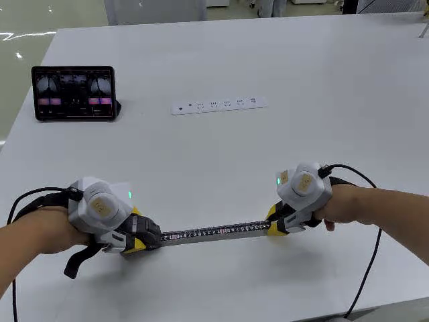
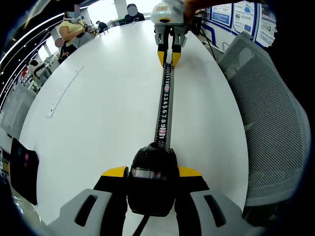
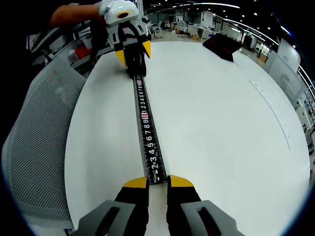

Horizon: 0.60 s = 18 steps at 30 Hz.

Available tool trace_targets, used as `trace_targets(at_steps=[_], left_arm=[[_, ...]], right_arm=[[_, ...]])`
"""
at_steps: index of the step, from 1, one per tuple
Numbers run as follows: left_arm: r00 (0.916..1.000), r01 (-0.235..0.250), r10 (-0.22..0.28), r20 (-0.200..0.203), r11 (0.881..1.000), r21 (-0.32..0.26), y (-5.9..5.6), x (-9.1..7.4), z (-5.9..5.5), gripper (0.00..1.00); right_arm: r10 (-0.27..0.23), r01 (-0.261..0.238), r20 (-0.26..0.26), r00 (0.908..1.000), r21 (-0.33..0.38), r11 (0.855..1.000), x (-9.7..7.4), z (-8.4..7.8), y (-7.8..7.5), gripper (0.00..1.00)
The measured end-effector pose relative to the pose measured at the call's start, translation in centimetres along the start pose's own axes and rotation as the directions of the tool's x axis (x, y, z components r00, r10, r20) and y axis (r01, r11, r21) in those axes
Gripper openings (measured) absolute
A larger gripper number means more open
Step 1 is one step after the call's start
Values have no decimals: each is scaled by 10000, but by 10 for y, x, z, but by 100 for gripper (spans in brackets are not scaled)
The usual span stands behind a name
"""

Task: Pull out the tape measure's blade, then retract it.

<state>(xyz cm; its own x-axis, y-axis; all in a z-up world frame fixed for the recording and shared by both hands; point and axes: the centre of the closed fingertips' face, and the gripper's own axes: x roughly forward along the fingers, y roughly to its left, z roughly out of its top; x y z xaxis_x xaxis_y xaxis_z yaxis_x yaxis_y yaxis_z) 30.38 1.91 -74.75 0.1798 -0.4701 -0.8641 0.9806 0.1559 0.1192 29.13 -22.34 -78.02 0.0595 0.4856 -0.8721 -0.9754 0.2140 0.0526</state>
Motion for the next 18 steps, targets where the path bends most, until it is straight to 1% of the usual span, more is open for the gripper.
trace_targets(at_steps=[18], left_arm=[[10000,18,-18,-3,10000,13,-1,-1,1,32]], right_arm=[[-90,92,-71,9999,169,9998,-4,-8,-3,9]])
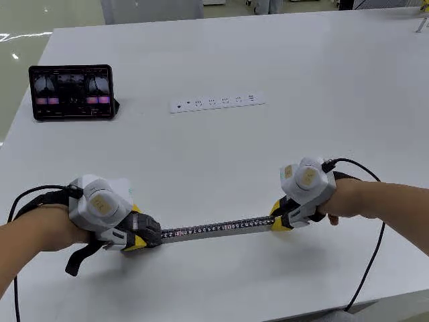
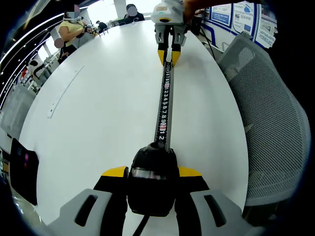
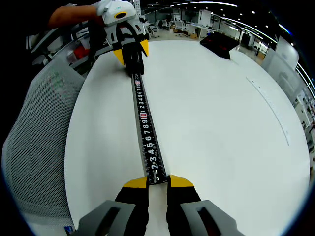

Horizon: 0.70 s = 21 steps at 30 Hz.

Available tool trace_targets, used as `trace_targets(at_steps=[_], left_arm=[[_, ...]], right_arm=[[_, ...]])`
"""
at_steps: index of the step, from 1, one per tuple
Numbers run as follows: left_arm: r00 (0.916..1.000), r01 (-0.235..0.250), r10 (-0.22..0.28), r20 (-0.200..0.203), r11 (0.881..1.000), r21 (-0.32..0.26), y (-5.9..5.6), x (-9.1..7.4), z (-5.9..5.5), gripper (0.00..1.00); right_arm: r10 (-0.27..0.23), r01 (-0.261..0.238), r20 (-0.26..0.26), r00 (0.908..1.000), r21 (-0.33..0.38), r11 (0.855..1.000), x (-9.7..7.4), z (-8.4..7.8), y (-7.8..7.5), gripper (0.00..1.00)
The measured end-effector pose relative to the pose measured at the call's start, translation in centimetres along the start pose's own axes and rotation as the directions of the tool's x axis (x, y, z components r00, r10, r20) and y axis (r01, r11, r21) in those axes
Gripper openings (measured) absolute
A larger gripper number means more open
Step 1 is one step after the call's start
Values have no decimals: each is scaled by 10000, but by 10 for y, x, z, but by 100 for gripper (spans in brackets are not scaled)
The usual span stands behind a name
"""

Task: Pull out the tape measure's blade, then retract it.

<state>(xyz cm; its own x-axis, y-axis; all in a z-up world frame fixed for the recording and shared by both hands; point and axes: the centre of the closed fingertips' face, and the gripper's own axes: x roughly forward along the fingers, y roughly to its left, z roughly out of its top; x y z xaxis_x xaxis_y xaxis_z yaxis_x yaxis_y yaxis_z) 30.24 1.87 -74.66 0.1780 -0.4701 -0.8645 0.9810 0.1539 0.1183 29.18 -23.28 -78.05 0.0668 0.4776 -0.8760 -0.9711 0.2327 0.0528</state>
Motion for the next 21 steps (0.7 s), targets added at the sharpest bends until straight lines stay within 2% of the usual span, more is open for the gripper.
trace_targets(at_steps=[17,21], left_arm=[[10000,-5,5,25,10000,-36,1,0,0,32],[10000,4,-3,47,10000,-69,0,0,1,32]], right_arm=[[-3,1,-201,9998,-72,10000,-2,-2,-1,9],[-27,8,-471,9989,-414,9991,-1,-1,0,10]])
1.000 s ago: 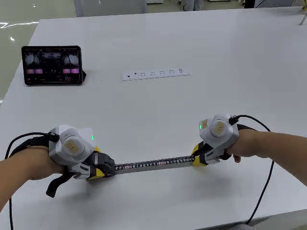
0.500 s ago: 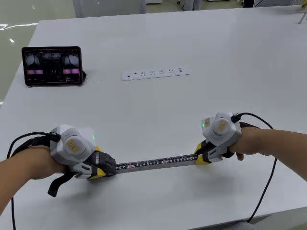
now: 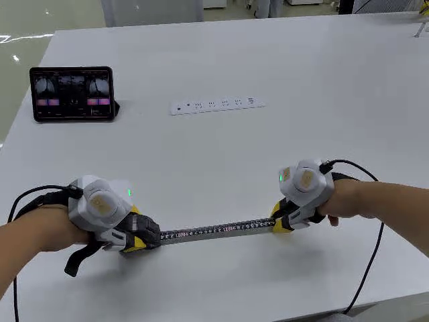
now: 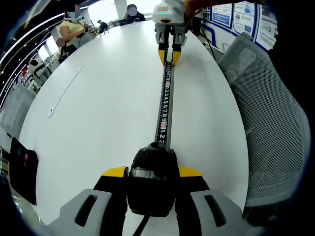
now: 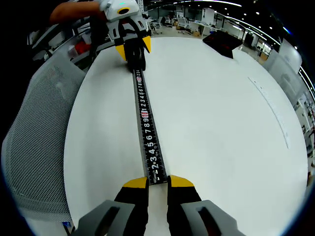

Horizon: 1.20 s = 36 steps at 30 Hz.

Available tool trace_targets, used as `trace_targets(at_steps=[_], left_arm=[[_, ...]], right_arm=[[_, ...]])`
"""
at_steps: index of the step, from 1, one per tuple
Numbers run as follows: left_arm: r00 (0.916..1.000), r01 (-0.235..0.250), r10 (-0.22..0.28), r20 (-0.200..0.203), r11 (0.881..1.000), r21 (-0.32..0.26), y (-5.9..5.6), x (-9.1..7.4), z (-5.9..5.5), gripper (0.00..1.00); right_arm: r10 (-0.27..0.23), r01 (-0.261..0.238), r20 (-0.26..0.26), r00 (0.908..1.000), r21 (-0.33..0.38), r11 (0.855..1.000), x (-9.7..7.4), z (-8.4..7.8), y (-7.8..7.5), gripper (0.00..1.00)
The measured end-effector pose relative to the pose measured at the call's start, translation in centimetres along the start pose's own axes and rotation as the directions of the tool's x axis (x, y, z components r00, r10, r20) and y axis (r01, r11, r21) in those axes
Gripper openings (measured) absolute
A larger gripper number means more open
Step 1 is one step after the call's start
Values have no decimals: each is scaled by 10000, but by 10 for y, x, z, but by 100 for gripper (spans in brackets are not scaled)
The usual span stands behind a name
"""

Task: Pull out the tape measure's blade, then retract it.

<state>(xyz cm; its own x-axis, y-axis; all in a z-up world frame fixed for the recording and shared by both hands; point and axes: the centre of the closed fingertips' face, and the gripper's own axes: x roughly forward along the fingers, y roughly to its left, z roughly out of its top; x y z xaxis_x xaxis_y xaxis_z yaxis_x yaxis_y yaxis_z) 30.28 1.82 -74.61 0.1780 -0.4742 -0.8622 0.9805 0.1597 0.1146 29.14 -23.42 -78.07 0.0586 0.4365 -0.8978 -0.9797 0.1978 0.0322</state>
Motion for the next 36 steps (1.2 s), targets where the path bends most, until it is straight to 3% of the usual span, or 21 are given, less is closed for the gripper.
trace_targets(at_steps=[6,13,21,27,34,36], left_arm=[[9998,196,-195,46,9998,-71,2,0,0,33],[9995,272,-269,-139,9993,260,-1,0,2,33],[9997,135,-126,-199,9989,448,-2,-1,2,33],[9996,282,-279,-97,9993,265,-2,-7,5,32],[9994,341,-340,-106,9994,74,-3,-10,1,39],[9995,300,-300,-84,9995,4,-2,-12,0,41]], right_arm=[[-59,43,-345,9994,-445,9990,0,0,2,11],[-45,-17,-723,9974,-859,9963,0,-1,2,12],[-158,95,-793,9967,-797,9968,1,-1,2,12],[-390,288,-841,9957,-1195,9924,0,-1,2,13],[-460,329,-895,9949,-1431,9892,-4,-5,5,16],[-615,513,-690,9957,-1406,9887,-8,-2,4,18]])
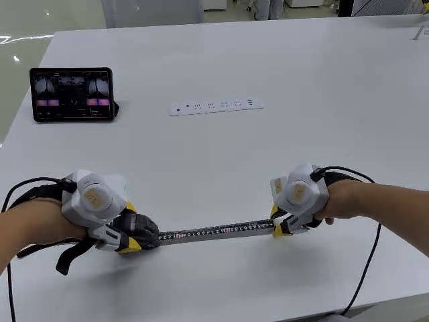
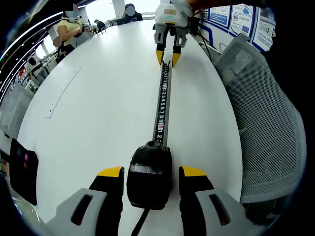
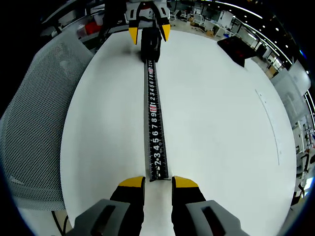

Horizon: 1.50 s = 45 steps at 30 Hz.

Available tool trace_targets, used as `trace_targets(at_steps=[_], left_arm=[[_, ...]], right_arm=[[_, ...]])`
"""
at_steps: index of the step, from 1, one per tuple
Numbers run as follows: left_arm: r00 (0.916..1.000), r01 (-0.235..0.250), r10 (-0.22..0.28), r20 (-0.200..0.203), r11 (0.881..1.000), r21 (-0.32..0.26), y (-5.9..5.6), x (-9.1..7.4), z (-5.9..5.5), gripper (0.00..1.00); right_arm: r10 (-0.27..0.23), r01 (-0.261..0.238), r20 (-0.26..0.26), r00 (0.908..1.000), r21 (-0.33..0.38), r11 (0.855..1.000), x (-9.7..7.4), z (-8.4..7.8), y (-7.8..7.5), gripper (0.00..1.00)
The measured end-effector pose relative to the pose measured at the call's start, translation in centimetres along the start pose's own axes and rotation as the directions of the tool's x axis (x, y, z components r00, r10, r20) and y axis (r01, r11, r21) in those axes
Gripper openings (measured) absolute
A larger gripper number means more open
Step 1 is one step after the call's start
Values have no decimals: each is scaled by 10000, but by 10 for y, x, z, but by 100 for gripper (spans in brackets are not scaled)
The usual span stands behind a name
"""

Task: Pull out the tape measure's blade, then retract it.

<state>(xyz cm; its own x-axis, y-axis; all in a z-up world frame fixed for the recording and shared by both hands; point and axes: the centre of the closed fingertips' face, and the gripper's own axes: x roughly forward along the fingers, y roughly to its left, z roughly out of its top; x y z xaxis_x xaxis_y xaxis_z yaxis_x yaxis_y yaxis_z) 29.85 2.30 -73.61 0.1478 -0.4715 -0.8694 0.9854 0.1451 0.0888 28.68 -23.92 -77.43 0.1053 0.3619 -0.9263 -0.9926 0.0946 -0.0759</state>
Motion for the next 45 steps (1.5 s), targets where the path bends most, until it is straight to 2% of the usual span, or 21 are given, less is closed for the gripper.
trace_targets(at_steps=[3,11,13,15,20,27,29,31,33,35,37,43,45], left_arm=[[9999,-49,50,87,9999,-161,-1,-3,2,45],[9985,-230,259,486,9980,-587,0,-12,11,57],[9978,-404,434,494,9974,-596,2,-13,11,62],[9976,-495,538,439,9944,-937,4,-15,9,69],[9971,-387,465,600,9915,-1246,2,-18,9,72],[9977,-115,195,652,9925,-1220,-7,-16,8,78],[9993,-69,99,356,9966,-824,-11,-14,3,82],[9994,27,2,341,9965,-830,-15,-14,2,86],[9988,133,-81,478,9938,-1106,-16,-16,2,88],[9974,26,80,712,9891,-1470,-13,-18,2,90],[9939,33,165,1088,9838,-1791,-12,-20,5,91],[9896,-96,460,1362,9665,-2566,-11,-21,7,97],[9856,-105,579,1590,9587,-2843,-11,-20,10,99]], right_arm=[[-198,192,238,9995,219,9996,-5,3,-4,21],[-284,263,387,9988,533,9982,-10,5,-6,29],[-270,247,420,9988,544,9982,-10,6,-5,31],[-249,225,434,9987,541,9983,-11,7,-4,32],[-213,186,443,9988,609,9980,-12,6,-1,36],[-149,132,422,9990,399,9991,-13,5,2,44],[-89,74,393,9992,377,9993,-14,5,4,46],[-38,24,411,9991,351,9994,-15,5,5,47],[-61,47,407,9992,350,9994,-15,5,6,48],[-110,82,506,9987,548,9985,-15,6,6,49],[-148,103,590,9982,766,9970,-15,7,7,52],[-373,265,822,9959,1291,9913,-15,9,6,60],[-515,353,970,9940,1615,9862,-16,9,5,64]])
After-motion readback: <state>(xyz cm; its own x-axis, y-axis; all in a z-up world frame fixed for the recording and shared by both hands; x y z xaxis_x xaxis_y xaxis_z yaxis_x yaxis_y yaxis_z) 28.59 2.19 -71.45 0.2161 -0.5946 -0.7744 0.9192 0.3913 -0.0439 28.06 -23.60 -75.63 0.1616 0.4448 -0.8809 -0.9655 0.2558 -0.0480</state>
